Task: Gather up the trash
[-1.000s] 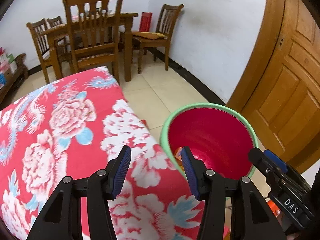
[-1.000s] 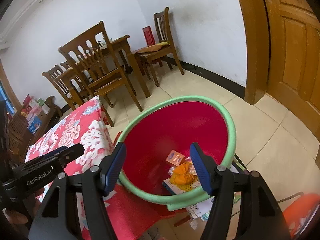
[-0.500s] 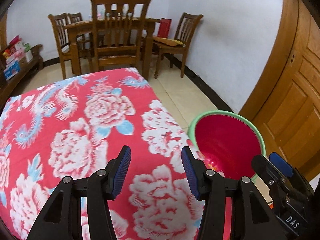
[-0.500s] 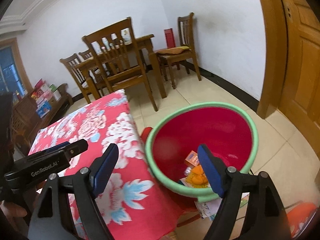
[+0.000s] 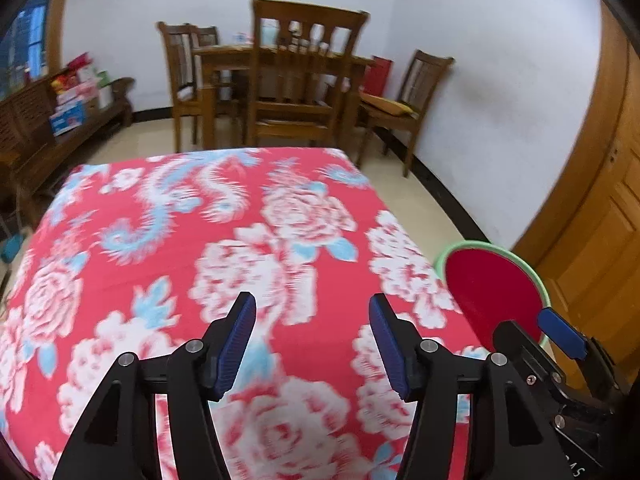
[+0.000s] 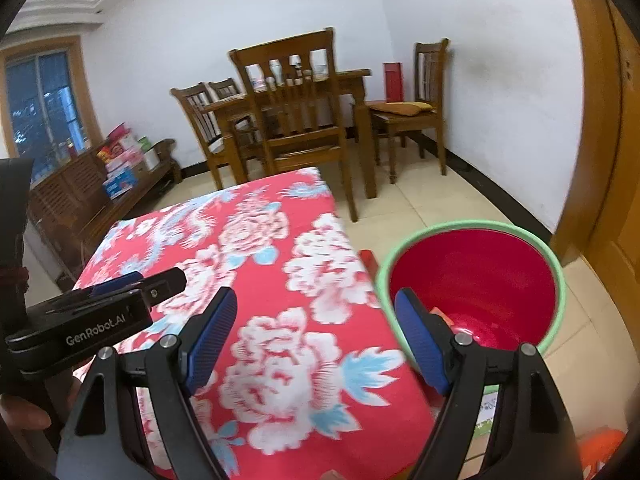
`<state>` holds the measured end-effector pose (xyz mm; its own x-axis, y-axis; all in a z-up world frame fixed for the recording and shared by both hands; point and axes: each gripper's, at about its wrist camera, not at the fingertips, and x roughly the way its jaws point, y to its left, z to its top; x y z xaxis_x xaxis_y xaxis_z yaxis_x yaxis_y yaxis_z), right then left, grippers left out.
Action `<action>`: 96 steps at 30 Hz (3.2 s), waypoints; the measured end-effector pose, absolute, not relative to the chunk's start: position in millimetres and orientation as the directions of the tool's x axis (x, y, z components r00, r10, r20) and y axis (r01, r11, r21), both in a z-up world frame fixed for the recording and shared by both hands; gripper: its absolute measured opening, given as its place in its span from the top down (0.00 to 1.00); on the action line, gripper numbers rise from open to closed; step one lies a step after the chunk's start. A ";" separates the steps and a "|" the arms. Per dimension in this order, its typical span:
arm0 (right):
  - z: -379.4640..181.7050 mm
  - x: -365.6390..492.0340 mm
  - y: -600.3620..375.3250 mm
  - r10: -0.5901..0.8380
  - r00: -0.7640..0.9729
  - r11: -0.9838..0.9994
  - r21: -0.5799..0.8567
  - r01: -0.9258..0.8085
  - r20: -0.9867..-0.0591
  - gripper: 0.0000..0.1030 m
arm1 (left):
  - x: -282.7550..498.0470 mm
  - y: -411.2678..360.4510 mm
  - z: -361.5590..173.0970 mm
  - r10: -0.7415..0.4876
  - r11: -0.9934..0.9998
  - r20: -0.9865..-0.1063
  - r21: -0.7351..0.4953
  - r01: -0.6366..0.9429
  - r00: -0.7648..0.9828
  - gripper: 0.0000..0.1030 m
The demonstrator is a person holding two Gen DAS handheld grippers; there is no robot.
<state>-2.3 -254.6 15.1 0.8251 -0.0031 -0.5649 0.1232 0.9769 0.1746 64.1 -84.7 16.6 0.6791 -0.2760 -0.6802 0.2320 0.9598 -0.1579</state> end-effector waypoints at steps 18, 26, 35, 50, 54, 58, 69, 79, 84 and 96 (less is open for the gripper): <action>20.8 -8.3 -192.5 0.063 0.822 0.993 0.121 0.006 -0.565 0.21 | 24.0 -22.6 25.3 -0.149 0.988 -0.647 -0.136 0.079 0.748 0.37; 19.7 -10.4 -192.0 0.057 0.819 0.992 0.122 0.016 -0.571 0.21 | 22.7 -14.8 24.4 -0.127 0.989 -0.642 -0.140 0.047 0.756 0.37; 20.9 -9.4 -197.1 0.051 0.815 0.991 0.128 0.029 -0.577 0.21 | 22.2 -13.9 24.0 -0.128 0.989 -0.637 -0.142 0.048 0.760 0.37; 21.0 -9.7 -197.2 0.051 0.816 0.991 0.128 0.029 -0.576 0.21 | 20.2 -18.1 25.1 -0.134 0.988 -0.635 -0.140 0.057 0.761 0.37; 21.0 -9.7 -197.6 0.052 0.815 0.991 0.129 0.028 -0.577 0.21 | 20.3 -17.8 24.6 -0.134 0.988 -0.635 -0.141 0.057 0.761 0.37; 21.1 -9.8 -197.6 0.052 0.815 0.991 0.129 0.029 -0.577 0.21 | 20.2 -18.1 24.7 -0.134 0.988 -0.635 -0.141 0.057 0.760 0.37; 20.6 -8.9 -197.8 0.052 0.815 0.991 0.130 0.029 -0.578 0.21 | 20.5 -17.8 24.6 -0.134 0.988 -0.635 -0.141 0.056 0.761 0.37; 20.7 -8.7 -198.3 0.051 0.815 0.991 0.129 0.029 -0.578 0.21 | 21.0 -17.6 24.2 -0.134 0.988 -0.636 -0.141 0.057 0.760 0.37; 21.0 -8.9 -198.4 0.051 0.814 0.991 0.131 0.031 -0.578 0.21 | 21.0 -17.9 24.0 -0.134 0.988 -0.637 -0.140 0.057 0.759 0.37; 20.4 -7.9 -199.4 0.051 0.813 0.991 0.131 0.031 -0.580 0.21 | 24.3 -19.7 19.7 -0.136 0.989 -0.644 -0.138 0.061 0.753 0.37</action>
<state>-7.9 -199.4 20.4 0.8127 0.0512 -0.5805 0.0311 0.9909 0.1309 24.3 -19.7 19.7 0.7527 -0.1363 -0.6441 0.0609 0.9886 -0.1379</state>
